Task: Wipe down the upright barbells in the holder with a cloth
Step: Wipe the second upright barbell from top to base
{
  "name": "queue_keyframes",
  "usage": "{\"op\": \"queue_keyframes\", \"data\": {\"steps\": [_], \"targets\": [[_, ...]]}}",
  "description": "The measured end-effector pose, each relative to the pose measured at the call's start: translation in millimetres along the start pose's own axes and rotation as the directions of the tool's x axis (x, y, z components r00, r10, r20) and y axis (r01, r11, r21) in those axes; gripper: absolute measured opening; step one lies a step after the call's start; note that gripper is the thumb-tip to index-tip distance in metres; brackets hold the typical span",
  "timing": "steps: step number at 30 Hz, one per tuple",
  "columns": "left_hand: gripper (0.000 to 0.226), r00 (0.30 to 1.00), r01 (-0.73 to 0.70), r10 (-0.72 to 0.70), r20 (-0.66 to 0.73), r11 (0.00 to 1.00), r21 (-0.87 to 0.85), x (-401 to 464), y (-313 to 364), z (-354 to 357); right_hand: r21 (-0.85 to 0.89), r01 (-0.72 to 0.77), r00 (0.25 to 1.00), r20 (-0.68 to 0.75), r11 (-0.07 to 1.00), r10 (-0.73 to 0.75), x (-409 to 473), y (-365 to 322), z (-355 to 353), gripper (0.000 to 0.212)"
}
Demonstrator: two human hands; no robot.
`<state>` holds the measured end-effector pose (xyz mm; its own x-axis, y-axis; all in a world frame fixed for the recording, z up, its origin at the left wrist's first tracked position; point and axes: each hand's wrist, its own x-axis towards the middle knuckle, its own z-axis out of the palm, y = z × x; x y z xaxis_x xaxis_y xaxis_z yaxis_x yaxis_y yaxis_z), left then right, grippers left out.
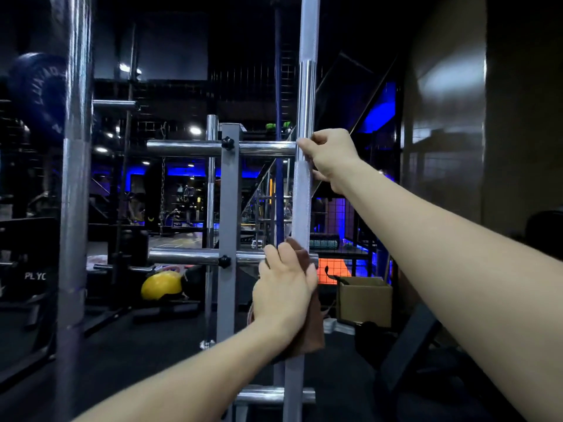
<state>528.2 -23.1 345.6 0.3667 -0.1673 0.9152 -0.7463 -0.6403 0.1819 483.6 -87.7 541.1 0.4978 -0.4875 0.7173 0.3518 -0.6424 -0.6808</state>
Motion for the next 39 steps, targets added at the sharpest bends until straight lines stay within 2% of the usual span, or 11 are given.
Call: {"op": "queue_keyframes", "data": {"steps": [3, 7, 12, 15, 18, 21, 24, 28, 34, 36, 39], "targets": [[0.047, 0.999, 0.035, -0.036, -0.025, 0.999, -0.035, 30, 8, -13, 0.047, -0.026, 0.998, 0.052, 0.999, 0.023, -5, 1, -4, 0.026], [0.05, 0.986, 0.138, -0.148, -0.082, 0.983, -0.12, 101, 33, -32, 0.089, 0.011, 0.997, 0.081, 0.996, -0.019, -6, 3, -4, 0.027], [0.047, 0.959, 0.052, -0.062, -0.275, 0.998, -0.045, 61, 16, -7, 0.031, 0.047, 0.998, 0.045, 0.998, -0.048, -9, 8, -2, 0.028], [0.042, 0.982, 0.018, -0.013, -0.188, 1.0, 0.021, 11, 3, 7, 0.026, 0.003, 0.998, 0.056, 1.0, -0.005, -17, 14, -1, 0.017], [0.042, 0.996, -0.003, 0.007, -0.089, 0.999, 0.041, -23, -8, 12, 0.003, -0.035, 0.998, 0.049, 0.999, 0.035, -26, 18, -2, 0.031], [0.042, 0.993, 0.007, -0.006, -0.121, 1.0, 0.01, 4, -3, 4, 0.006, -0.043, 0.998, 0.055, 0.999, 0.042, -27, 14, -4, 0.032], [0.047, 0.976, 0.054, -0.073, -0.206, 0.994, -0.093, 49, 13, -12, 0.074, -0.038, 0.996, 0.08, 0.997, 0.032, -29, 16, -4, 0.019], [0.044, 0.959, 0.052, -0.063, -0.277, 0.998, -0.044, 37, 10, -1, 0.077, -0.014, 0.998, 0.067, 0.997, 0.009, -30, 21, 0, 0.014], [0.041, 0.996, 0.048, -0.049, -0.074, 0.999, -0.012, -50, -11, 23, 0.007, -0.004, 1.0, 0.02, 1.0, 0.004, -30, 29, 3, 0.021], [0.041, 0.995, 0.052, -0.052, -0.084, 0.999, -0.009, -37, -10, 21, -0.024, 0.0, 1.0, 0.023, 1.0, 0.001, -30, 29, 2, 0.019], [0.044, 0.982, 0.068, -0.08, -0.169, 0.995, -0.078, 6, 1, 7, 0.031, -0.004, 0.999, 0.042, 1.0, 0.003, -31, 29, 3, 0.013]]}}
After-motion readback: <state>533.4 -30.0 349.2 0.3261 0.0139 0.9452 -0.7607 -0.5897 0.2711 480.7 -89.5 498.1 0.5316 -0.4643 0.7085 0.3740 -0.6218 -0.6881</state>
